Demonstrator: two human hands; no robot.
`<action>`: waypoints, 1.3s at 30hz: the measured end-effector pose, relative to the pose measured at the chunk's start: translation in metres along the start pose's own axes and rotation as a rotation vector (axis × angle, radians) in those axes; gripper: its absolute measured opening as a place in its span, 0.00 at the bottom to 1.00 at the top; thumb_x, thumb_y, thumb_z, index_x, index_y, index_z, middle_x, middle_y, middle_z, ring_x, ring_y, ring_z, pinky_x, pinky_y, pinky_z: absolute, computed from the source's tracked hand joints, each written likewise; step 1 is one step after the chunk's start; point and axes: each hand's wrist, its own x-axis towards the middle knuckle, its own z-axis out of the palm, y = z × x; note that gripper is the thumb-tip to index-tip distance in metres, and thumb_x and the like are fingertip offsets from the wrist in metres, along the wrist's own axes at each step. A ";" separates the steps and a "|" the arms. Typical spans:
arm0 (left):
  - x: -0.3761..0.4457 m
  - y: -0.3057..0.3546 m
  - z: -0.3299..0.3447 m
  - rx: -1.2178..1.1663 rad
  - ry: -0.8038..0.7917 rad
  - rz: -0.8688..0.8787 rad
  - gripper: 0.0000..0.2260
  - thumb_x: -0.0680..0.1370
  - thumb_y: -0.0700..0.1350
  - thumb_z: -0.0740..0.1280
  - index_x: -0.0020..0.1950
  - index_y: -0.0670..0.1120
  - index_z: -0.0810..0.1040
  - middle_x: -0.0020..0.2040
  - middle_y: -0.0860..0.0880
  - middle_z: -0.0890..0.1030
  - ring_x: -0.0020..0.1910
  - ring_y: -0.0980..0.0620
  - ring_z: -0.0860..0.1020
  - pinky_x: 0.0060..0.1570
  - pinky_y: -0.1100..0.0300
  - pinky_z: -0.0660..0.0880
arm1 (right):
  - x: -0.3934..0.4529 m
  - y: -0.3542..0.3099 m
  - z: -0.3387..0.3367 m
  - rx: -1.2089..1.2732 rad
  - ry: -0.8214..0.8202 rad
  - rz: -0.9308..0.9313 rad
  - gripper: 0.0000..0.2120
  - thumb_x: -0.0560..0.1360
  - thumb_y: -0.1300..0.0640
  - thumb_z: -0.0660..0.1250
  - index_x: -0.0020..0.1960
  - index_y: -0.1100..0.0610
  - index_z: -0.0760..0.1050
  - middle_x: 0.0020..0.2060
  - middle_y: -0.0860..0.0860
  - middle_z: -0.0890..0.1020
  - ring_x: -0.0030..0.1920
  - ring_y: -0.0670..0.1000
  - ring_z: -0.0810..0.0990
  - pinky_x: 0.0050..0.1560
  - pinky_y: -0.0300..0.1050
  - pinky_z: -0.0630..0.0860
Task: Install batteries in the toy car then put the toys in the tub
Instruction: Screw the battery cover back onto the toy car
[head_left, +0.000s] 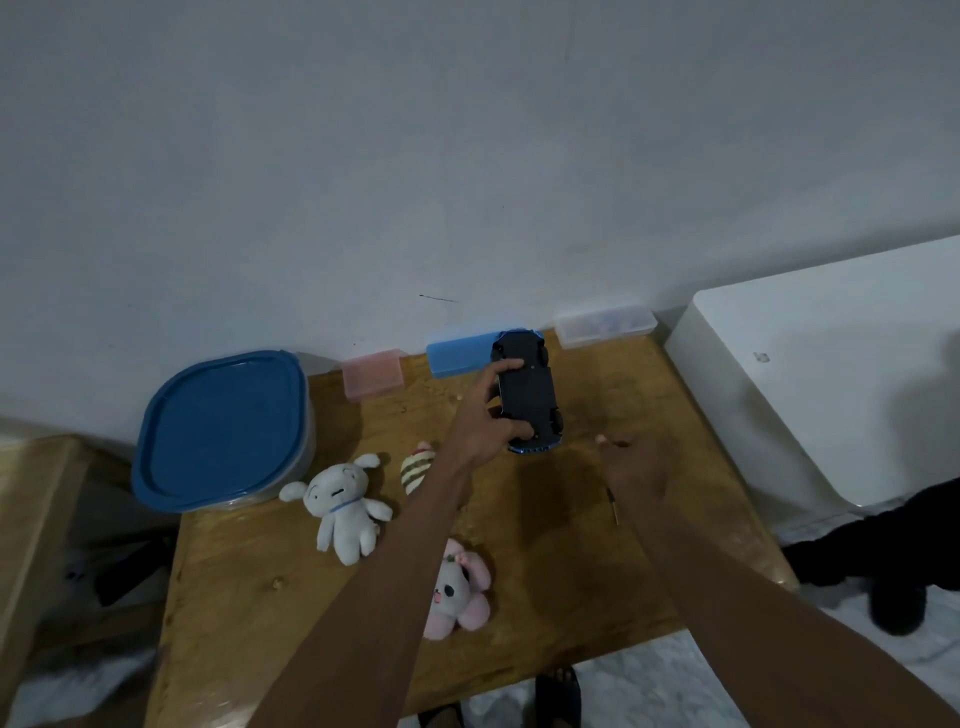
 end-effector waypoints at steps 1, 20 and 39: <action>0.000 -0.003 0.002 -0.004 0.002 -0.001 0.36 0.67 0.28 0.74 0.69 0.53 0.72 0.66 0.46 0.73 0.59 0.50 0.75 0.45 0.58 0.82 | -0.001 0.012 0.001 -0.069 0.000 0.034 0.14 0.77 0.50 0.71 0.53 0.61 0.81 0.44 0.53 0.82 0.41 0.52 0.77 0.44 0.44 0.77; 0.000 -0.012 0.022 -0.054 -0.017 -0.075 0.35 0.68 0.27 0.74 0.68 0.54 0.72 0.64 0.47 0.74 0.60 0.49 0.75 0.51 0.51 0.82 | 0.002 -0.008 0.000 0.086 0.039 0.017 0.11 0.78 0.56 0.70 0.59 0.57 0.82 0.52 0.55 0.85 0.46 0.52 0.79 0.47 0.42 0.73; -0.002 0.037 0.004 -0.054 -0.003 0.015 0.35 0.68 0.27 0.73 0.68 0.56 0.71 0.63 0.44 0.75 0.60 0.40 0.78 0.48 0.45 0.84 | -0.024 -0.140 -0.023 0.483 0.019 -0.456 0.03 0.74 0.56 0.73 0.44 0.55 0.80 0.39 0.50 0.86 0.41 0.48 0.85 0.44 0.55 0.84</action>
